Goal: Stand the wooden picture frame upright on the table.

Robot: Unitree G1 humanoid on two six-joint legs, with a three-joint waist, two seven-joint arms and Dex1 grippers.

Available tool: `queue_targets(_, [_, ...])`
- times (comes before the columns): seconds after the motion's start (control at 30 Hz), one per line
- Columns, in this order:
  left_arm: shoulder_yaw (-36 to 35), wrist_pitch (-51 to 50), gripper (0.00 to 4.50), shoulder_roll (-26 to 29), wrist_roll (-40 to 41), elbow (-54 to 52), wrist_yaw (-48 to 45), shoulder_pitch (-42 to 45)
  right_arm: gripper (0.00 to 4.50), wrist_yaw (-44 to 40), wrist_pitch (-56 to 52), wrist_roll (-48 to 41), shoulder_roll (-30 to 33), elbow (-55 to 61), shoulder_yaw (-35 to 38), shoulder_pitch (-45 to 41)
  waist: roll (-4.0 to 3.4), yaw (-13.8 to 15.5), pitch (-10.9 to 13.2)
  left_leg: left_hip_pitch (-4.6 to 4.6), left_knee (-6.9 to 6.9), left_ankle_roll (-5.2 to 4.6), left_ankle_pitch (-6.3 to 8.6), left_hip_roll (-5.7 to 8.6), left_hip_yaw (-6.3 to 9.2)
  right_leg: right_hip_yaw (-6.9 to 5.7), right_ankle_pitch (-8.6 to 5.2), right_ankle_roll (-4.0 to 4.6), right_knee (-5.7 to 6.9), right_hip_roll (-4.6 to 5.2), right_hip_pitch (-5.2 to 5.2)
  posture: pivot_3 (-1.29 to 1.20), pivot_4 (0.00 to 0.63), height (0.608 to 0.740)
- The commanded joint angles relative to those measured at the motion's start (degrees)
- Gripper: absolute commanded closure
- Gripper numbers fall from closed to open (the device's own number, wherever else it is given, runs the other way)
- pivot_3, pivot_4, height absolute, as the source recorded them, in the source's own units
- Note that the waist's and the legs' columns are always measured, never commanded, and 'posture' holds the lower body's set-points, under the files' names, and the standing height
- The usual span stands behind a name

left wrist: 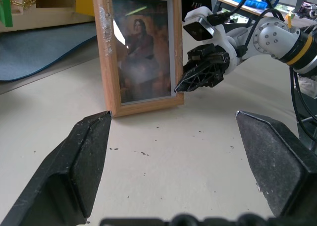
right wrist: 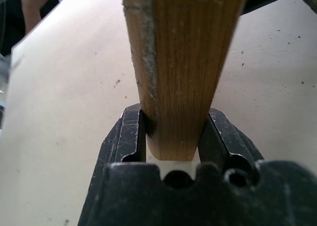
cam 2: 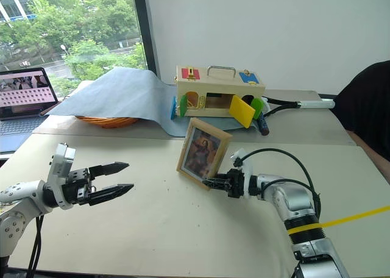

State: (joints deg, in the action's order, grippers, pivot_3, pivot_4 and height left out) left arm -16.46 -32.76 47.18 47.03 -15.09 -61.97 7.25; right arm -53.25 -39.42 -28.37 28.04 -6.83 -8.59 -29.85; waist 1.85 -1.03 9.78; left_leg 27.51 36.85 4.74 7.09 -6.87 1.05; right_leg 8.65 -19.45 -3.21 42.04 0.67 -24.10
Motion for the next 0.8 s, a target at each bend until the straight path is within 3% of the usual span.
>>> queue_targets(0.03, [0.4,0.1,0.19,-0.1,-0.3,-0.1,-0.4,1.4,2.82,-0.1,1.9,3.5,0.4,0.5,-2.1,1.7,0.00,-0.1,0.0,-0.01,0.00,0.00,0.00,0.00,0.00,0.00,0.00,0.00,0.00,0.00,0.01,0.00,0.150,0.670])
queue_targets(0.07, [0.6,0.0,0.19,-0.1,-0.3,0.0,-0.3,1.6,2.30,0.0,2.1,3.5,0.2,0.7,-1.7,1.9,0.00,-0.1,0.0,-0.03,-0.01,0.00,0.00,0.00,0.00,0.00,0.00,0.00,0.01,0.00,0.02,0.00,0.150,0.670])
queue_targets(0.1, [0.7,-0.1,0.19,-0.1,-0.2,0.2,-0.3,1.8,2.13,0.1,2.1,3.6,0.1,0.9,-1.5,2.0,0.01,0.0,0.0,-0.03,-0.01,0.00,0.00,0.00,0.00,0.00,0.00,0.00,0.01,0.00,0.03,0.00,0.150,0.670])
queue_targets(0.3, [2.2,-1.1,0.19,-0.1,-0.8,2.0,0.0,3.3,0.04,0.0,-1.9,0.2,1.1,4.1,2.8,4.3,-0.01,0.1,0.0,-0.02,0.00,0.00,0.00,0.00,0.01,0.00,0.00,0.00,0.01,-0.02,0.04,0.00,0.150,0.670])
queue_targets(0.53, [1.8,-2.4,0.19,-0.5,-0.8,1.6,1.5,3.1,0.04,-1.0,-6.8,-5.3,6.9,13.8,9.4,12.6,-0.01,0.9,0.0,0.01,0.04,0.00,0.00,0.01,0.01,0.01,0.00,0.00,-0.03,-0.01,0.05,0.00,0.150,0.670])
queue_targets(0.67, [0.5,-2.9,0.19,-1.3,-1.8,0.7,5.6,1.3,0.04,-3.6,-2.5,-5.3,13.9,20.9,16.0,23.2,-0.05,1.2,0.0,0.09,0.00,0.00,0.00,0.02,0.02,0.01,-0.04,-0.07,-0.04,0.00,0.01,0.00,0.150,0.670])
queue_targets(0.8, [2.2,0.9,0.19,-3.4,-8.4,1.2,11.5,-0.1,0.04,0.8,8.6,-1.5,12.2,26.3,21.0,28.6,-0.04,0.5,0.0,0.00,0.01,-0.04,0.03,0.00,0.02,0.02,-0.14,-0.18,-0.05,0.00,0.04,0.00,0.150,0.670])
